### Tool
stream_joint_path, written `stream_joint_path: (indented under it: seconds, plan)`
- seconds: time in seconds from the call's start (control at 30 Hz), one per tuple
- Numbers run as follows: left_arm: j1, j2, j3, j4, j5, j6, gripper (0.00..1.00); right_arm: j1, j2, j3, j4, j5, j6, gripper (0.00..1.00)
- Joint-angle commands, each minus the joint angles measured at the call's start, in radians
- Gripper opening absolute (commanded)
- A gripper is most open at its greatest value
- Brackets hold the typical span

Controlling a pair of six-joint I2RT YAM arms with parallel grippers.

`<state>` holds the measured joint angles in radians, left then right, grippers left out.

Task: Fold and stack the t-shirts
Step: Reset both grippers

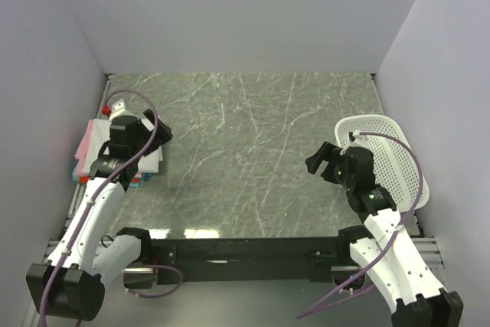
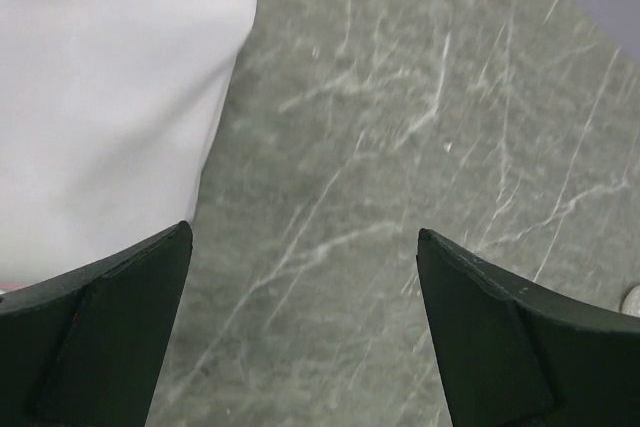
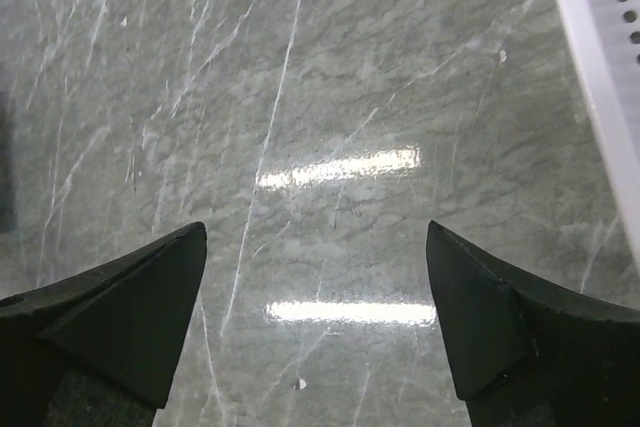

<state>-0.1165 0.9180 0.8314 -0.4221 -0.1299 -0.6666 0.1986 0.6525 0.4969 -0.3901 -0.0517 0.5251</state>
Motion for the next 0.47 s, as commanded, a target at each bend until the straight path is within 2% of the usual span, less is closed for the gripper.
stream_joint_path:
  seconds: [0.0, 0.2, 0.43]
  plan:
    - [-0.047, -0.025, -0.060, 0.040, -0.054, -0.105, 0.99, 0.004, -0.039, 0.005, -0.006, 0.071, 0.013, 0.96]
    - [-0.124, -0.050, -0.133, 0.091, -0.092, -0.119, 0.99, 0.004, -0.065, -0.003, -0.016, 0.105, 0.016, 0.96]
    - [-0.129, -0.068, -0.141, 0.091, -0.131, -0.114, 0.99, 0.004, -0.085, -0.017, -0.007, 0.115, 0.015, 0.96]
